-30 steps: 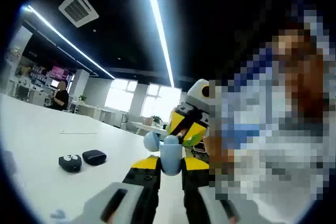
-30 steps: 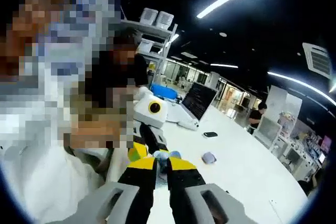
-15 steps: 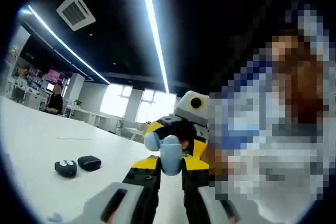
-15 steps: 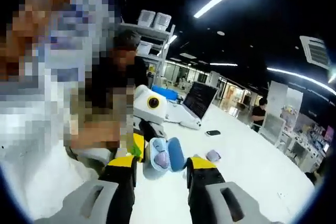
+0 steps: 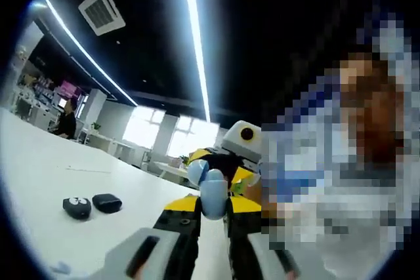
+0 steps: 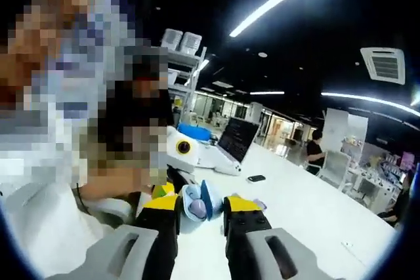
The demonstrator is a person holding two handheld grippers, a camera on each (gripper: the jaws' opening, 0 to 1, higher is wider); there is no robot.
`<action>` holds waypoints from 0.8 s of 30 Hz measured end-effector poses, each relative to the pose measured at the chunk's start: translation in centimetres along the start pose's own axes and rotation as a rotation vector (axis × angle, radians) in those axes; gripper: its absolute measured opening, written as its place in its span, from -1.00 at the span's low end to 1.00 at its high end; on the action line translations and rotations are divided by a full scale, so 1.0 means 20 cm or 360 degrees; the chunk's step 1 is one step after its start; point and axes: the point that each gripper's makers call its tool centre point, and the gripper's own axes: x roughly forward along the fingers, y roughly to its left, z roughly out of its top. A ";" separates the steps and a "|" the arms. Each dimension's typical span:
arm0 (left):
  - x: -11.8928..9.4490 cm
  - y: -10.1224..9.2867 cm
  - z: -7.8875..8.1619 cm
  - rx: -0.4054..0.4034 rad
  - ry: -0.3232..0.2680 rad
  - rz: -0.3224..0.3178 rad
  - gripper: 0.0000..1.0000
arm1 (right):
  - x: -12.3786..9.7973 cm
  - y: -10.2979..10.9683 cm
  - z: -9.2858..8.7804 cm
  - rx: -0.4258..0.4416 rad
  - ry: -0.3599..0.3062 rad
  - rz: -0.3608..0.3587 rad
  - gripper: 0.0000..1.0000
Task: Pick up the earbuds from the table and place the earbuds into the earbud case
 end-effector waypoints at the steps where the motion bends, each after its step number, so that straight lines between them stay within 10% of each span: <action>1: 0.00 0.01 0.00 -0.0007 0.0003 0.0005 -0.67 | 0.00 0.00 -0.01 -0.0010 0.0003 -0.0006 -0.52; 6: -0.01 0.05 0.01 -0.0017 -0.0034 0.0051 -0.67 | -0.01 0.07 0.01 0.0027 -0.0036 0.0101 -0.99; 15: -0.06 0.00 0.02 -0.0005 -0.0039 0.0030 -0.66 | 0.00 0.05 0.07 -0.0069 -0.0013 0.0057 -0.63; 24: -0.04 -0.05 0.04 0.0173 -0.0046 -0.0010 -0.66 | 0.02 0.02 0.01 0.0357 0.0009 0.0179 -0.60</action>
